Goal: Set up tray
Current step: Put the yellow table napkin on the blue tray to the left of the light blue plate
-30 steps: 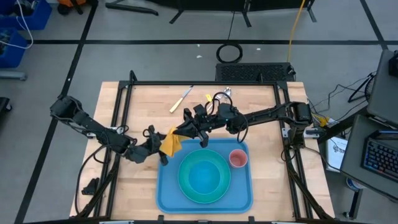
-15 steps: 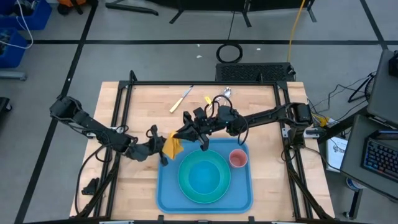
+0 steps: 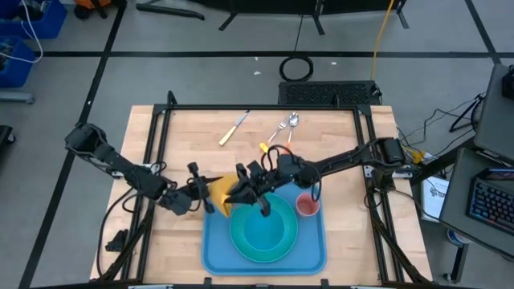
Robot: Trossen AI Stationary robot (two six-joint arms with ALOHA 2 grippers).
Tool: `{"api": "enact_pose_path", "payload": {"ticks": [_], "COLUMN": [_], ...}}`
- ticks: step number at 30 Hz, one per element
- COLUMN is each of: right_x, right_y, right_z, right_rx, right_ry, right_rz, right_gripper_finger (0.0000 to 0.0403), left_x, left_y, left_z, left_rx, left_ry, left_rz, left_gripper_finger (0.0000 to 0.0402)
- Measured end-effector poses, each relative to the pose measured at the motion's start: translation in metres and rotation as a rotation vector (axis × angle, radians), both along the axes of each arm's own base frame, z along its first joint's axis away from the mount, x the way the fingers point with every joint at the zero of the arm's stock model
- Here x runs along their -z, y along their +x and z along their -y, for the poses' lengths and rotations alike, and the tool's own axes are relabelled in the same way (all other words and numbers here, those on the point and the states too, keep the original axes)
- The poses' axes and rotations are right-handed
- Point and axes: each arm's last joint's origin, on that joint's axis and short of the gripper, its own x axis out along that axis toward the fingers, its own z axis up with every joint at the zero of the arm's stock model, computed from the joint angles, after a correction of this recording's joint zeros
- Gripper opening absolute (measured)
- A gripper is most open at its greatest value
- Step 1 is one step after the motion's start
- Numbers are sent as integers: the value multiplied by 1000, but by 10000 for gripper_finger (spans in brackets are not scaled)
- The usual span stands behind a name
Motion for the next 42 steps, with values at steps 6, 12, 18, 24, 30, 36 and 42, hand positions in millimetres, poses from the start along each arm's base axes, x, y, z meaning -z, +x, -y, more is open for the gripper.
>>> {"api": "enact_pose_path", "payload": {"ticks": [6, 12, 18, 24, 30, 36, 42], "right_x": [3, 6, 9, 10, 9, 4, -8], "right_y": [-3, -6, -8, -12, -14, -16, -21], "right_z": [-20, -36, -45, -56, -60, -62, -62], "right_rx": [-37, -72, -117, -149, -208, -302, -350], "right_ry": [-15, -49, -74, -79, -91, -96, -102], "right_rz": [-22, -43, -57, -67, -50, 2, 110], "right_gripper_finger": [30, 59, 114, 171, 205, 209, 202], "left_x": [3, 5, 5, 6, 3, -5, -28], "left_y": [-7, -10, -13, -15, -15, -21, -27], "left_z": [6, 9, 12, 14, 21, 38, 56], "left_rx": [3, 1, 12, 14, 85, 180, 221], "left_ry": [48, 74, 85, 92, 34, 50, 11], "left_rz": [-32, -42, -47, -47, -25, 33, 212], "left_gripper_finger": [7, 7, 7, 7, 7, 7, 7]}}
